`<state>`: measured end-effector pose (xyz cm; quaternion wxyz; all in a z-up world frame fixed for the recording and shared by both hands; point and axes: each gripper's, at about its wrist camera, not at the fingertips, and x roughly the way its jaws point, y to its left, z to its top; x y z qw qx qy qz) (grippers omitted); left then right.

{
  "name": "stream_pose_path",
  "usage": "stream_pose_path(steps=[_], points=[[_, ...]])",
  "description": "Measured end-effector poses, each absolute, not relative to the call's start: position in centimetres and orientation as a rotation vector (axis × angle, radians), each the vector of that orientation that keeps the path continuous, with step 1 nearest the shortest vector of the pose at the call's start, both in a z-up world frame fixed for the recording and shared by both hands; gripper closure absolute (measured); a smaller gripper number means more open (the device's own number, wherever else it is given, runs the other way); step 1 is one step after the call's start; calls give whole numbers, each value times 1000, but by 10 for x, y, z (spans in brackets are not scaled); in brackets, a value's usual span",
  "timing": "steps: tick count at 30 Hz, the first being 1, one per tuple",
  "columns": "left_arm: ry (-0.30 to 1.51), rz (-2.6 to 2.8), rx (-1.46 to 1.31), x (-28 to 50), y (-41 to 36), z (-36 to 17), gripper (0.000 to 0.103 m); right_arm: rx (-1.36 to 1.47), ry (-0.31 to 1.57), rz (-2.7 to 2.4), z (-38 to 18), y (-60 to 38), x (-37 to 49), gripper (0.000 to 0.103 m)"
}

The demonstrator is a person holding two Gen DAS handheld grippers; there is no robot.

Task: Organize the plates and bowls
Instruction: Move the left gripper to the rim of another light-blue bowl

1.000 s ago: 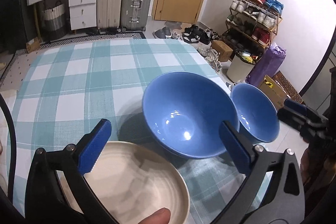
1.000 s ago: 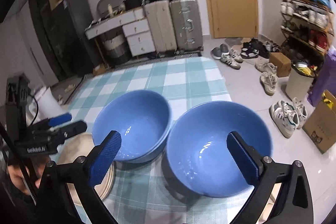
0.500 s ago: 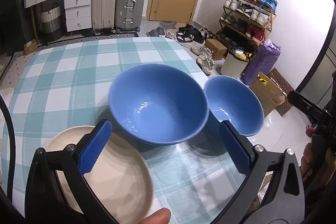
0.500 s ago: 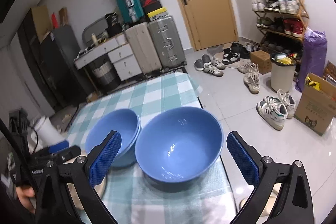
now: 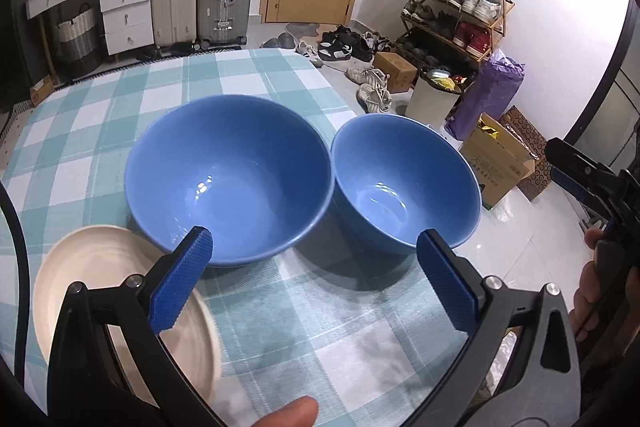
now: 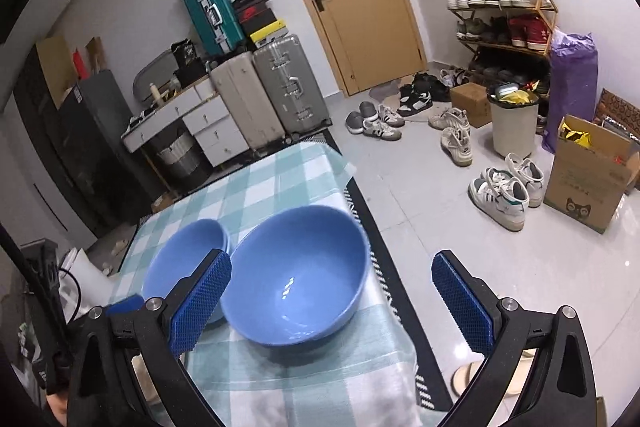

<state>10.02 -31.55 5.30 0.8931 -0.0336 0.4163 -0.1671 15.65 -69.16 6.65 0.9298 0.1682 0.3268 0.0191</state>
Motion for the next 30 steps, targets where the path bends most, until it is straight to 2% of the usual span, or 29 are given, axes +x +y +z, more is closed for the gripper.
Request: stream_pose_path(steps=[4,6,9,10,12,20,30], points=[[880,-378,-87,102,-324,47,10,403,692,35,50,-706,164,1],[892,-411,-76,102,-333,43,21,431,699,42,43,-710,167,2],[920,-455,-74,104,-343,38,38,440,717,51,36,-710,175,12],[929,-467,-80,106,-346,37,40,441,717,53,35,-709,176,16],[942,-489,-98,109,-351,33,48,448,723,59,31,-709,179,18],[981,-481,-157,126,-365,15,53,420,751,84,15,-694,192,40],[995,-461,-159,144,-376,-4,62,417,765,76,-3,-684,208,51]])
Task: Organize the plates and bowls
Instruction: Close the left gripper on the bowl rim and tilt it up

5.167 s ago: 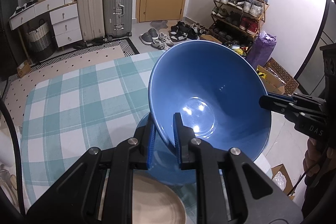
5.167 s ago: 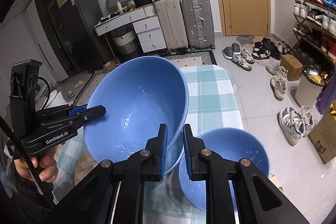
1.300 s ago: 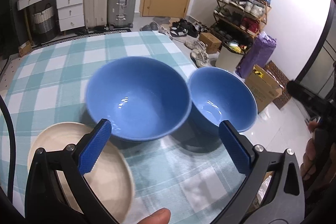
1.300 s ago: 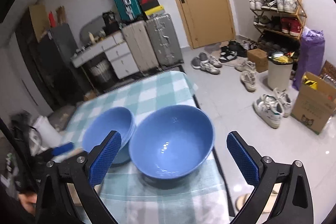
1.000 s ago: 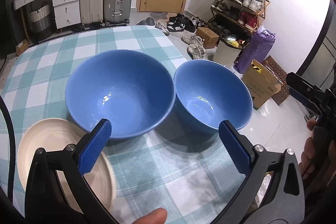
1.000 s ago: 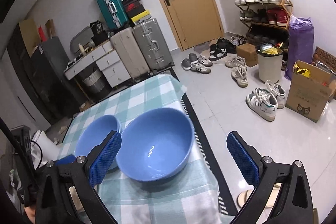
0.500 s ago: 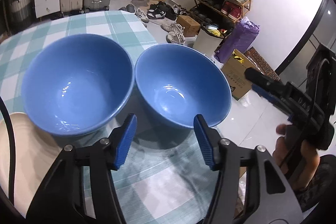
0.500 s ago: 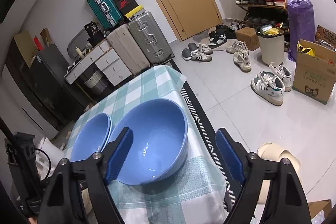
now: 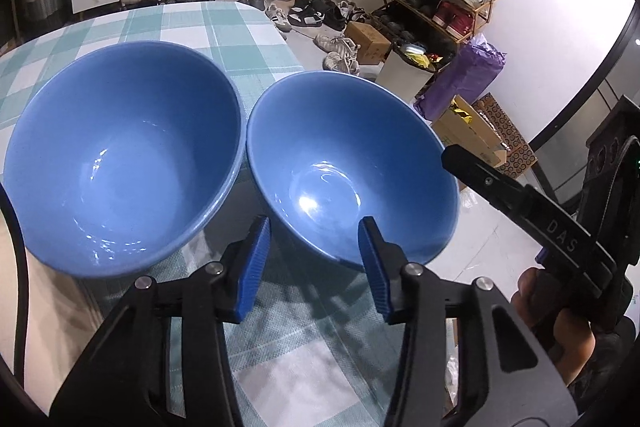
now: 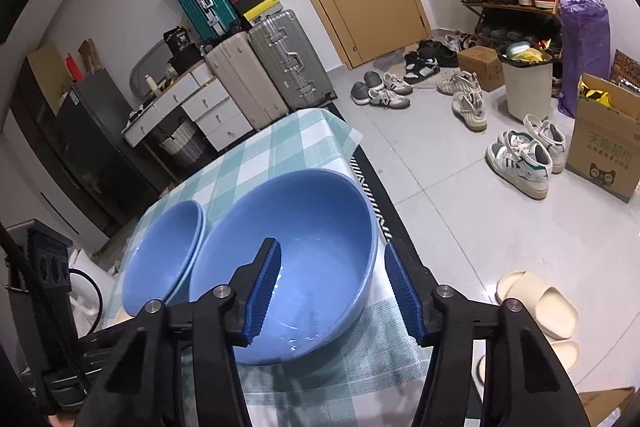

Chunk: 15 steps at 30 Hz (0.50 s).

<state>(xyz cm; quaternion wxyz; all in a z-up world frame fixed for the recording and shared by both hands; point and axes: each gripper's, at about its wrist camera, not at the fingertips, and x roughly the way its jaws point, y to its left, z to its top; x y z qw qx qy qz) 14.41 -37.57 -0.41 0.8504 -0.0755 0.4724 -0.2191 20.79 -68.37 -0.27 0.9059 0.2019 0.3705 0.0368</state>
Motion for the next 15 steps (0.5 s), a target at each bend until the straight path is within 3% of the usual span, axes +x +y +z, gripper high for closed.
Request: stream_pose_path(steps=[12,15], points=[[982,-449,-182,164,-373,-21,77,470,787,60,-31,-688,221,75],[977,-441,-173,168,-372,-23,79,454,776,40,-31,-689,222,86]])
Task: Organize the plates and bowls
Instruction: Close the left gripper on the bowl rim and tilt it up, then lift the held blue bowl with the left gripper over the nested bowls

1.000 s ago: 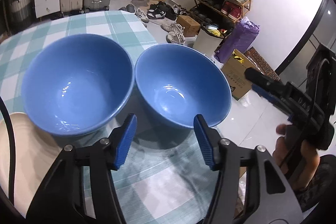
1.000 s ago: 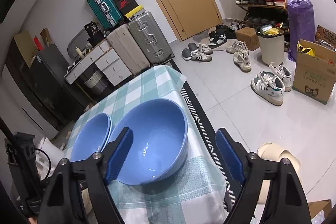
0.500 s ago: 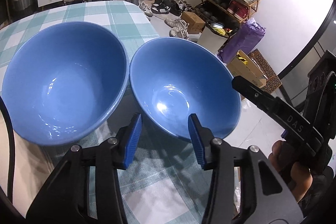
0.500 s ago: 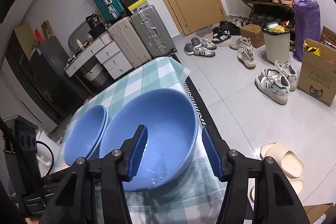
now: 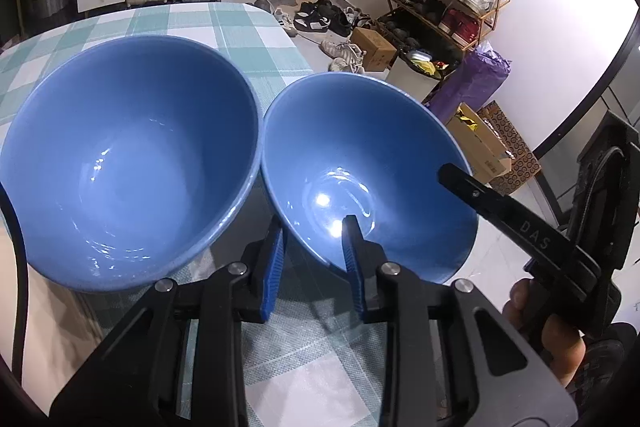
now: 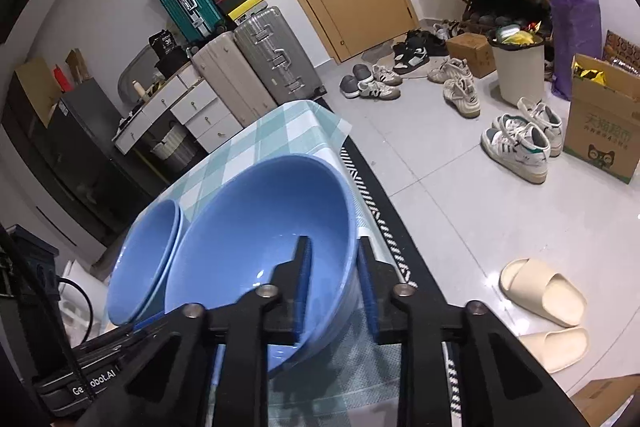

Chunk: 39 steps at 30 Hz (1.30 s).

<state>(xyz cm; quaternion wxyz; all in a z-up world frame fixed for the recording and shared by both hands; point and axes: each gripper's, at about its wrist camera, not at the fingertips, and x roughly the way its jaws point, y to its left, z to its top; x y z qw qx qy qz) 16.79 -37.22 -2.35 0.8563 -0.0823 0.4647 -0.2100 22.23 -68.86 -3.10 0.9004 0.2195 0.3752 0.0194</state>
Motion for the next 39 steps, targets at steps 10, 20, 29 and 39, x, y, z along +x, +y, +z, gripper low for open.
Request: stream_pose_path(steps=[10,20,29,39], points=[[958,-438,-154,168,-368,-21,80,456,765,47,-28,-690,221,86],[897,-438,-125,157,-363,9,80,484,719,70,-10,-692,206,86],[838,-423,-113,139,-343,46,80,462,656,96,20,-676,192,86],[785,-408,-89,114,-317,85,80,449,615,140,46,-648,181,86]])
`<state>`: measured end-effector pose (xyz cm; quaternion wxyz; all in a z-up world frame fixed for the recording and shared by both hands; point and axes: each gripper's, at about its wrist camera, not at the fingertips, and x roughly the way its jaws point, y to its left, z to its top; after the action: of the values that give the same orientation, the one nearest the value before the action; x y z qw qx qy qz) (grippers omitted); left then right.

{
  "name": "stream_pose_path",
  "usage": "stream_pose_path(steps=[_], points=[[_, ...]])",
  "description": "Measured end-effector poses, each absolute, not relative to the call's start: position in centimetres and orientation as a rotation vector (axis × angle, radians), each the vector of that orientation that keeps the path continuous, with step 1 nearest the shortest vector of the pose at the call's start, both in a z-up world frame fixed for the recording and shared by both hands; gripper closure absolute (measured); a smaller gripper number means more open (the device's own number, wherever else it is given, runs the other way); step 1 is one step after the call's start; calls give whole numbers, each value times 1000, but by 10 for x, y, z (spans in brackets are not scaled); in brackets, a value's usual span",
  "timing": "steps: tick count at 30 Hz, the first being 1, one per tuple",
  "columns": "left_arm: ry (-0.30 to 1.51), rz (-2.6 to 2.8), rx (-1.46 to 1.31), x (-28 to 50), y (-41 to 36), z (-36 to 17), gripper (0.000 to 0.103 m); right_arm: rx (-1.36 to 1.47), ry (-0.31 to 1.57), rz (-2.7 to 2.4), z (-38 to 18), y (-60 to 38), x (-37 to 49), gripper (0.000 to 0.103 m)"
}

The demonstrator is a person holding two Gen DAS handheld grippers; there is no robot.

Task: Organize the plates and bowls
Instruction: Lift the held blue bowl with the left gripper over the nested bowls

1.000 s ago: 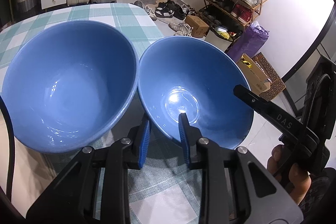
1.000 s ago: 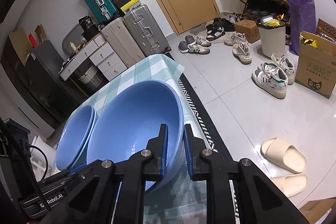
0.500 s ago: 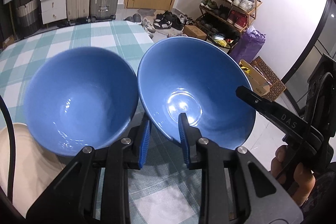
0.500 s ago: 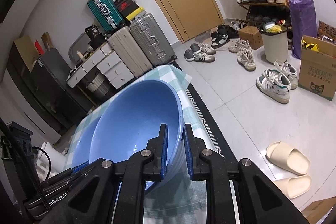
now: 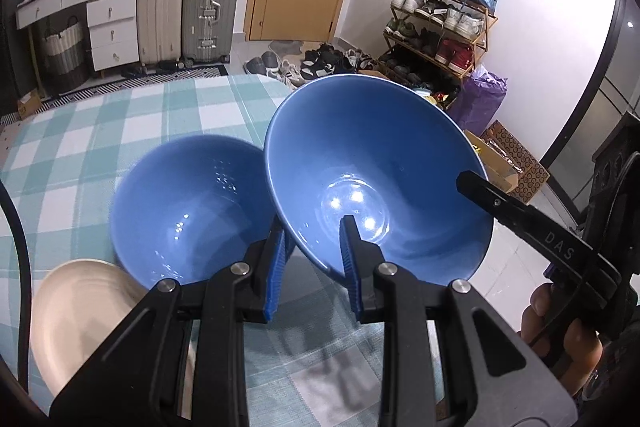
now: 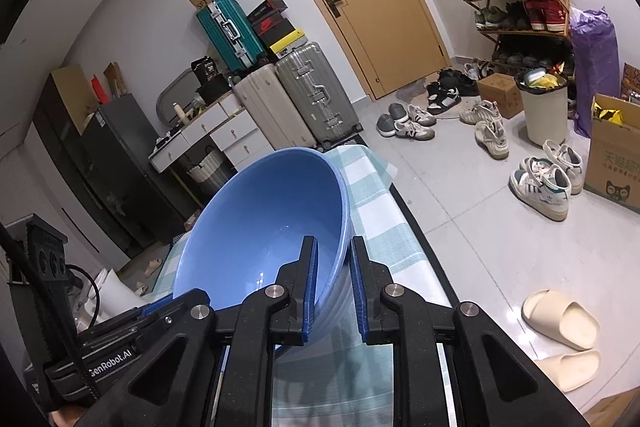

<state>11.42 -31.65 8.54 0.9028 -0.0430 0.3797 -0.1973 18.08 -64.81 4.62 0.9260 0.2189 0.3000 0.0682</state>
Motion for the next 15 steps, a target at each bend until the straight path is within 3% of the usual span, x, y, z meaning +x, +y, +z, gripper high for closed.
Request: stream_pose_path(steps=[15], points=[[763,-382,-104,97,-266,117,80,391,599,200,64,-595,177,85]])
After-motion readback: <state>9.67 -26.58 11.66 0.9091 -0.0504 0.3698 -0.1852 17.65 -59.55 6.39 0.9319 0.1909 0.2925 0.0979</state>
